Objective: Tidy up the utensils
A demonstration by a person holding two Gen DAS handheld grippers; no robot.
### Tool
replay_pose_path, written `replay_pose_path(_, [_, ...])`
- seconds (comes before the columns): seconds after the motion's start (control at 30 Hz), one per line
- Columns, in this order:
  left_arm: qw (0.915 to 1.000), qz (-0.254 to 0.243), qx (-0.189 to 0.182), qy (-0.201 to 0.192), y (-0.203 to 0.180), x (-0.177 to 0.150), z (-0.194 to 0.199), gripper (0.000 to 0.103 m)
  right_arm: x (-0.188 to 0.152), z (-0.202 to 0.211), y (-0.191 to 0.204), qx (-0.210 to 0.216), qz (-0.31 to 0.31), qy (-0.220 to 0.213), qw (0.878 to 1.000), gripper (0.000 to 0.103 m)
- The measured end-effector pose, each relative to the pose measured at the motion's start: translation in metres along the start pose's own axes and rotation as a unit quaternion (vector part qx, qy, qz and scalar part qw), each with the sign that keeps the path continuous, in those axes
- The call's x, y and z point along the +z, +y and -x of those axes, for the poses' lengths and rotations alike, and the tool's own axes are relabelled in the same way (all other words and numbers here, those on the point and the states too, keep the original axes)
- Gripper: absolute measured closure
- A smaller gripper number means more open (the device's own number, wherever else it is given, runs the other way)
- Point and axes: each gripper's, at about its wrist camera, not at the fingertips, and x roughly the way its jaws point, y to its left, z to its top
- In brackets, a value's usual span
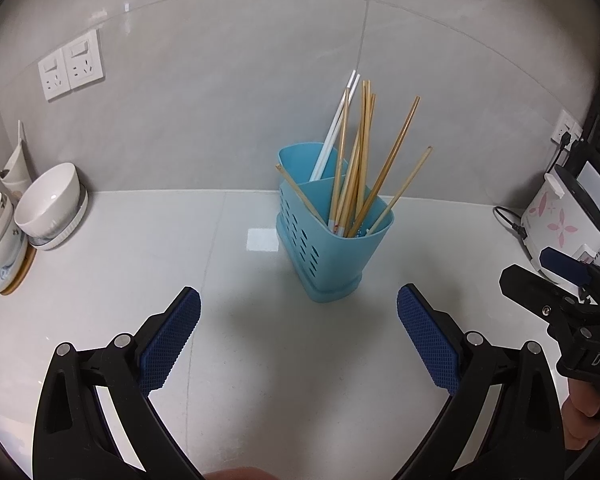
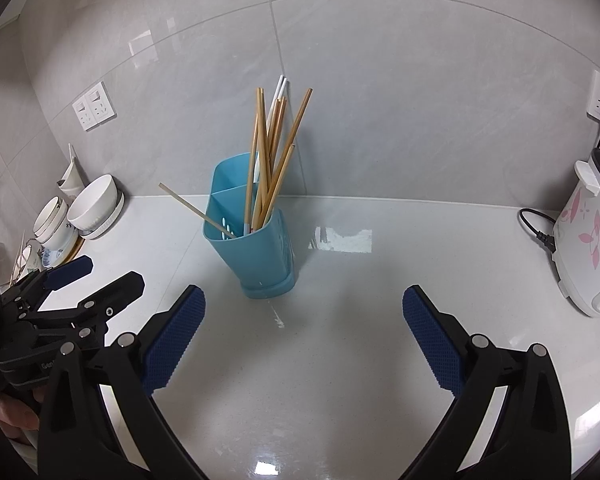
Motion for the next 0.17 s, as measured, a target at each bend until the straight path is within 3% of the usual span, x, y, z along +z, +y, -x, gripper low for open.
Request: replay_pose_path(0.17, [1.0, 0.001, 0.003, 0.003, 0.0002, -0.0015, -0.0017, 0.006, 0.0001, 0.0001, 0.0004, -0.001, 0.001, 0.0, 1.0, 0.008])
